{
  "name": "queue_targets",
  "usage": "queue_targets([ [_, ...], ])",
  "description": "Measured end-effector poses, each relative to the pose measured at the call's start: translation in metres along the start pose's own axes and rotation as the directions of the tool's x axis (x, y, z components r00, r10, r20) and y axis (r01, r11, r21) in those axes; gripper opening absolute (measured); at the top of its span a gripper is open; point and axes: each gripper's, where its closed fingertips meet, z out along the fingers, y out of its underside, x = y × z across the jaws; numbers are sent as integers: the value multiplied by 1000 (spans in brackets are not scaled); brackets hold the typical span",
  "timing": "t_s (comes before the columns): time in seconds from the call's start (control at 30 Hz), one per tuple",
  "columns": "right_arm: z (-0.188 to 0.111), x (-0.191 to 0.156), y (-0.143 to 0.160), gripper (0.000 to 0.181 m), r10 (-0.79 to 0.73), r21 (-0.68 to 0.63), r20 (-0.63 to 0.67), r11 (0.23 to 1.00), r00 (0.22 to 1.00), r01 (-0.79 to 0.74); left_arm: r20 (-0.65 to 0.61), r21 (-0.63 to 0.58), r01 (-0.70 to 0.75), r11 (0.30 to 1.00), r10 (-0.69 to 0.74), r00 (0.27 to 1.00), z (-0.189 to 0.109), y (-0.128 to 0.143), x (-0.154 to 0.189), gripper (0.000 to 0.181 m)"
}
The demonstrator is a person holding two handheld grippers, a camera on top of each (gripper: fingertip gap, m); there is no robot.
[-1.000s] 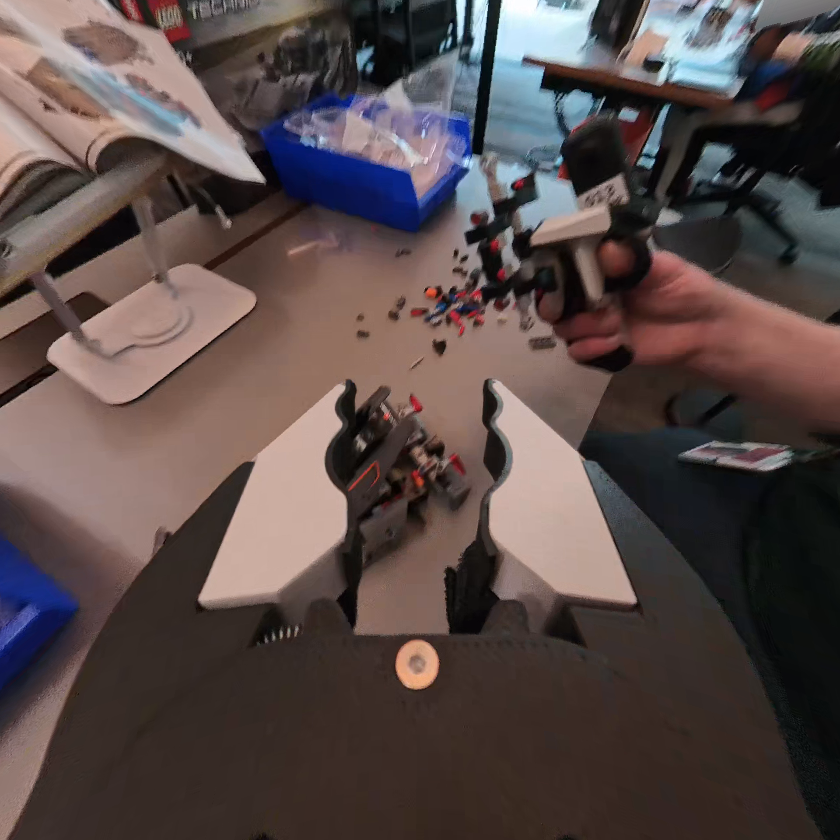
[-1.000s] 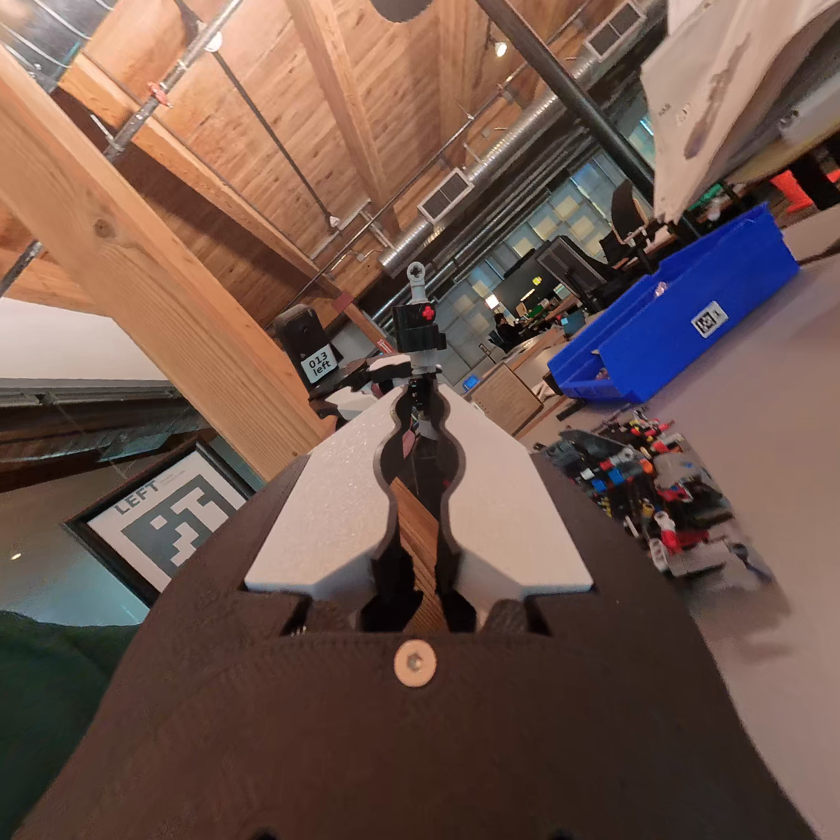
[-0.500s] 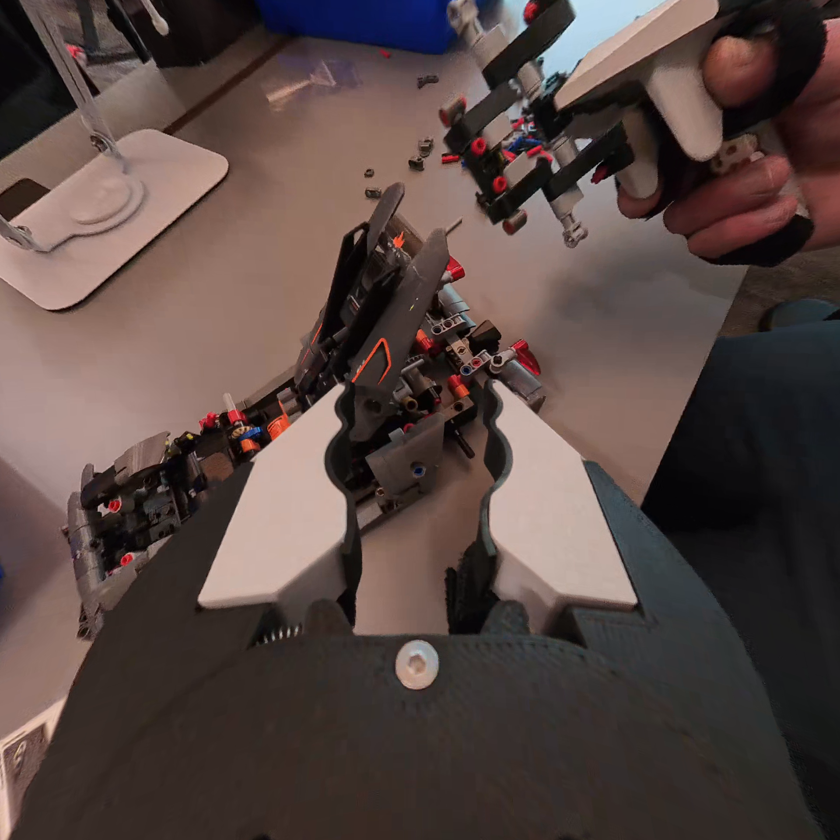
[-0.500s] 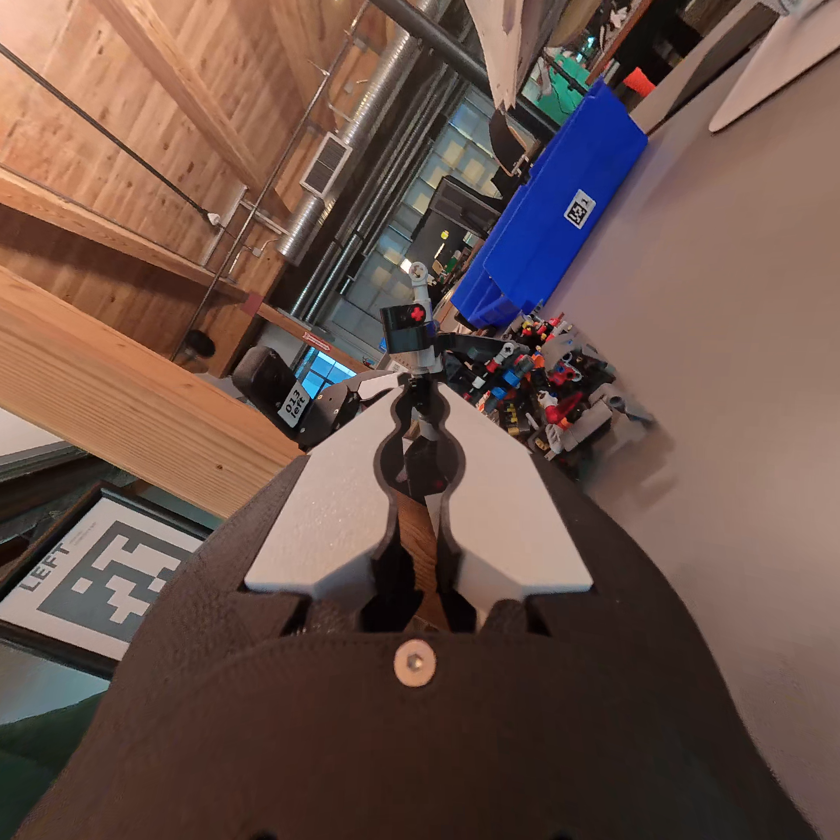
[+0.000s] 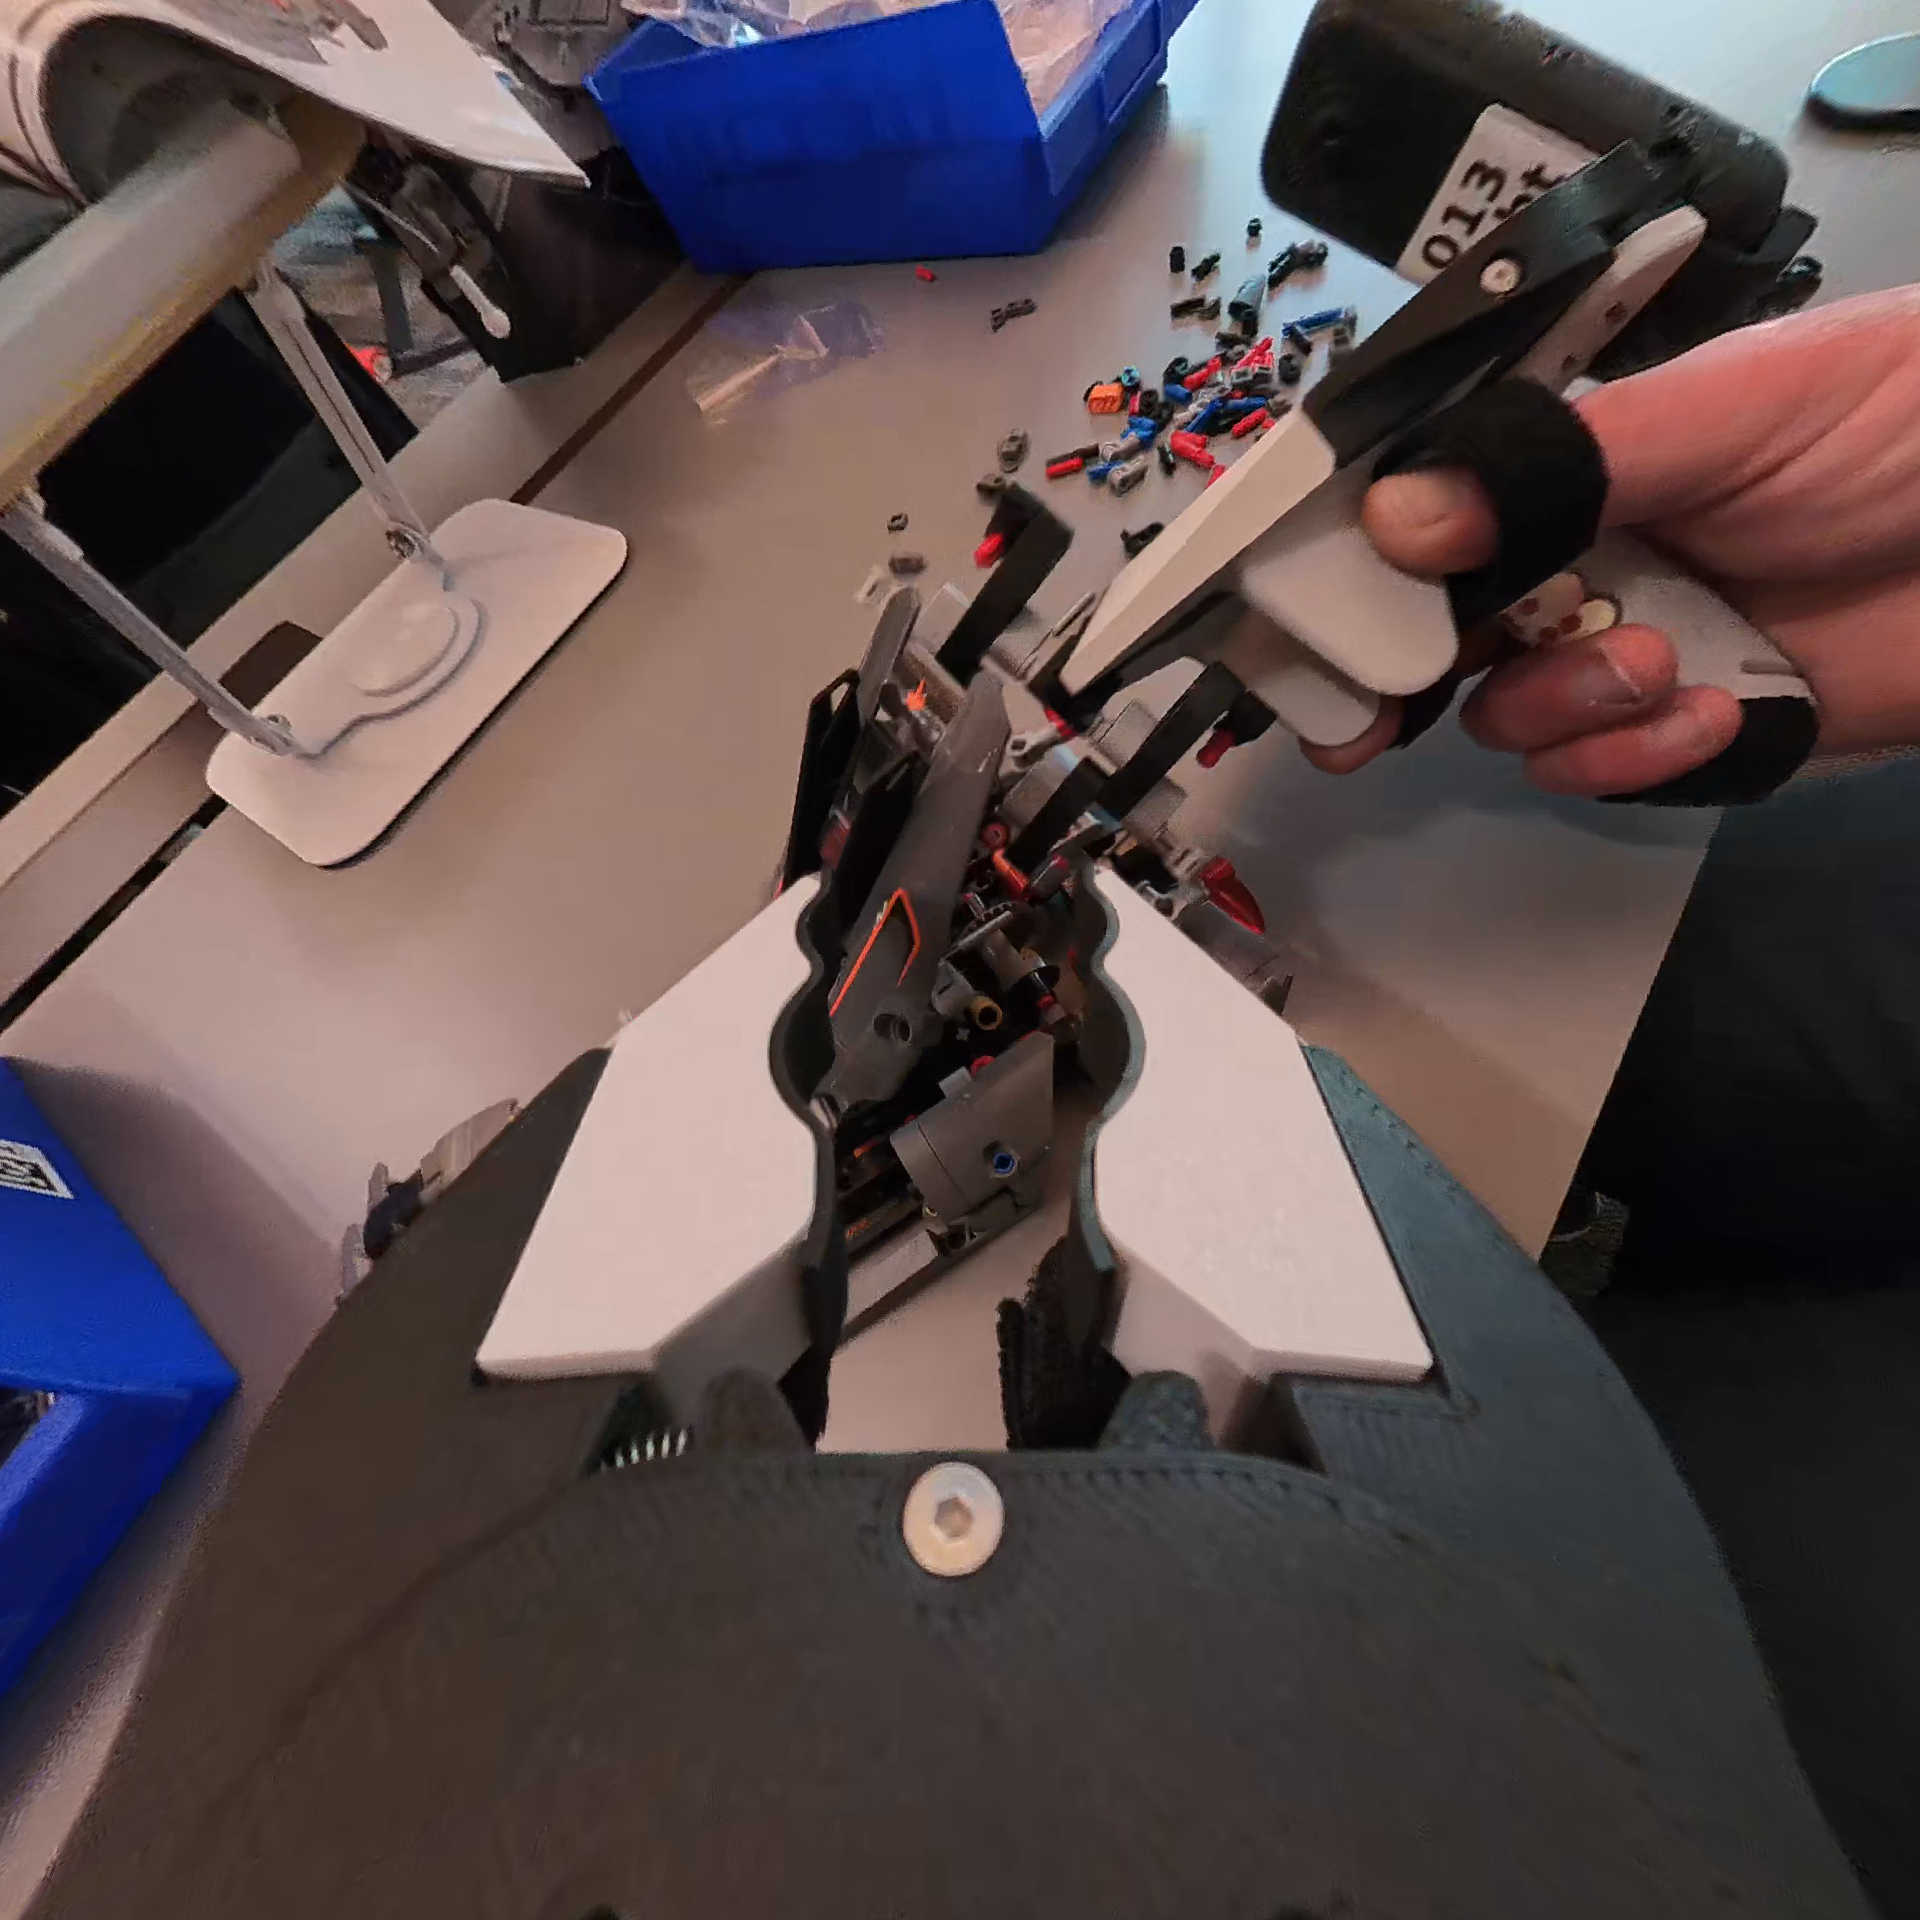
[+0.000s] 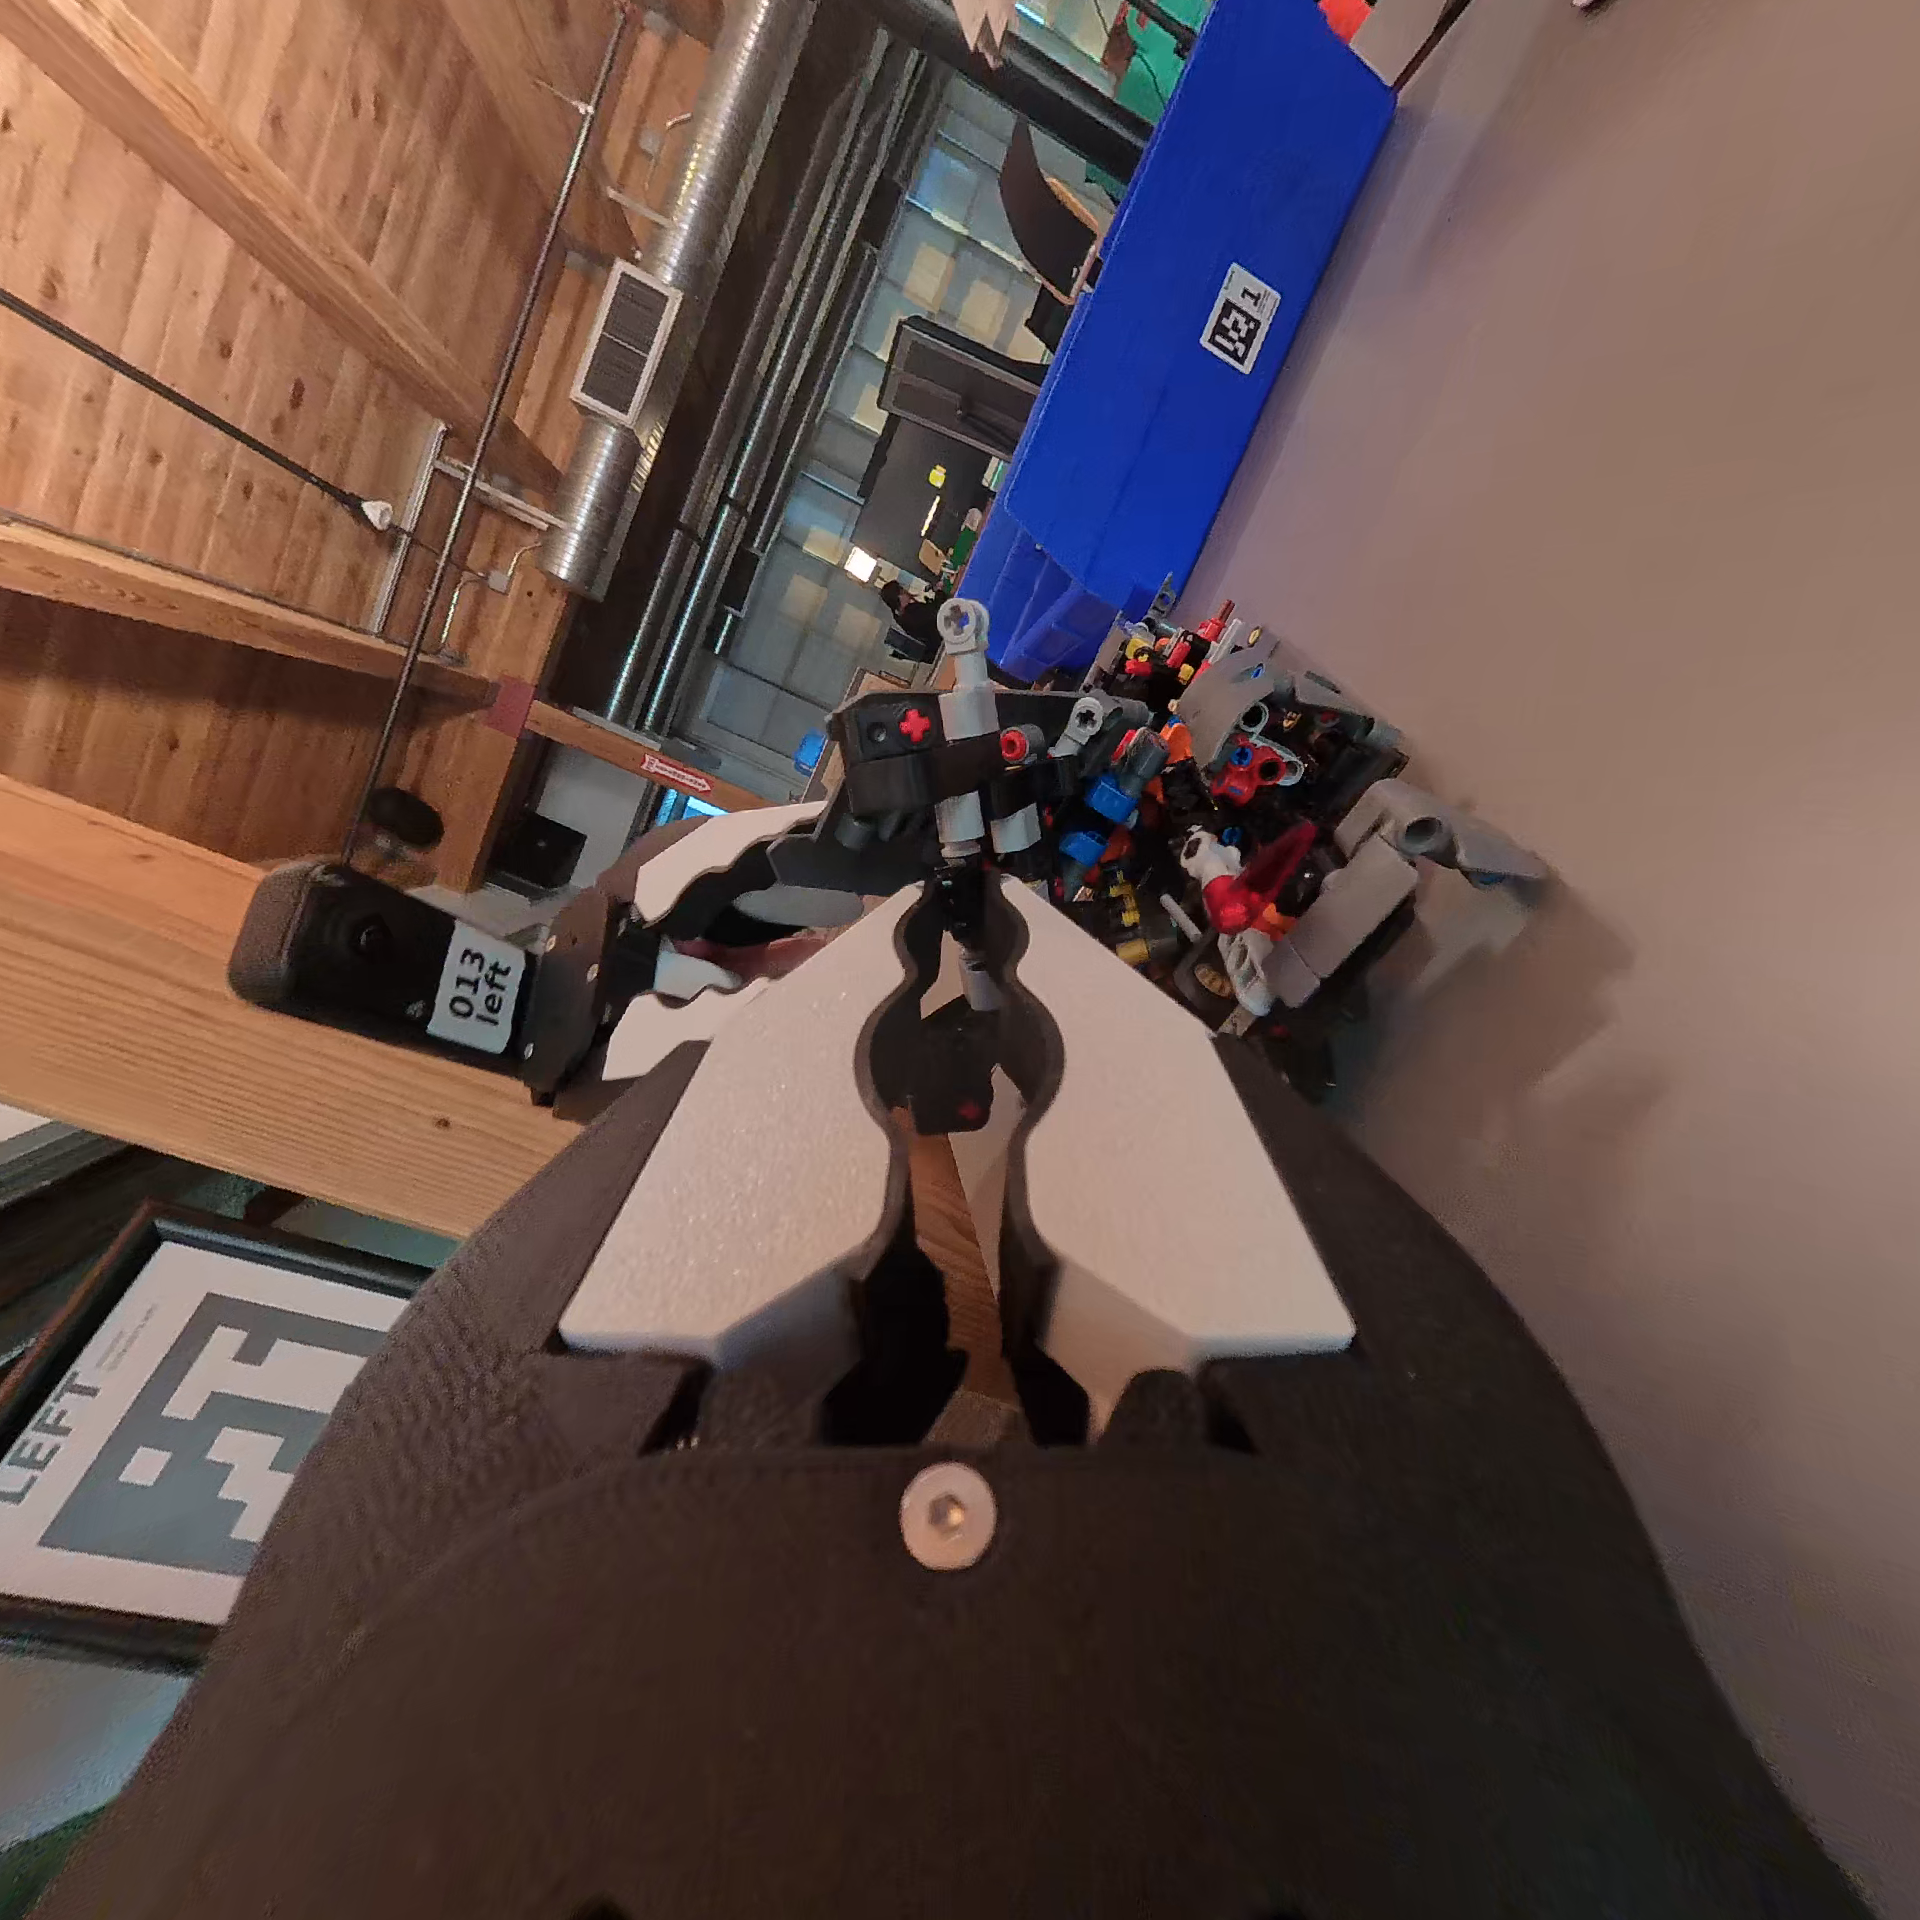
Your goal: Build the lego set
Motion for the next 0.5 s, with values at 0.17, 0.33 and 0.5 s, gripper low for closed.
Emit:
queue_targets([
  [0.17,11,4,0,4,64,17,14,998,998,-64,-1,-23,-72,997,72,997,7,-4,7,39],
  [0.33,19,-1,3,4,96,24,61,995,994,-98,18,-37,-109,993,109,994,13,-2,9,38],
  [0.5,24,-2,1,4,136,45,121,989,983,-143,26,-26,-110,994,111,993,13,-3,8,37],
])
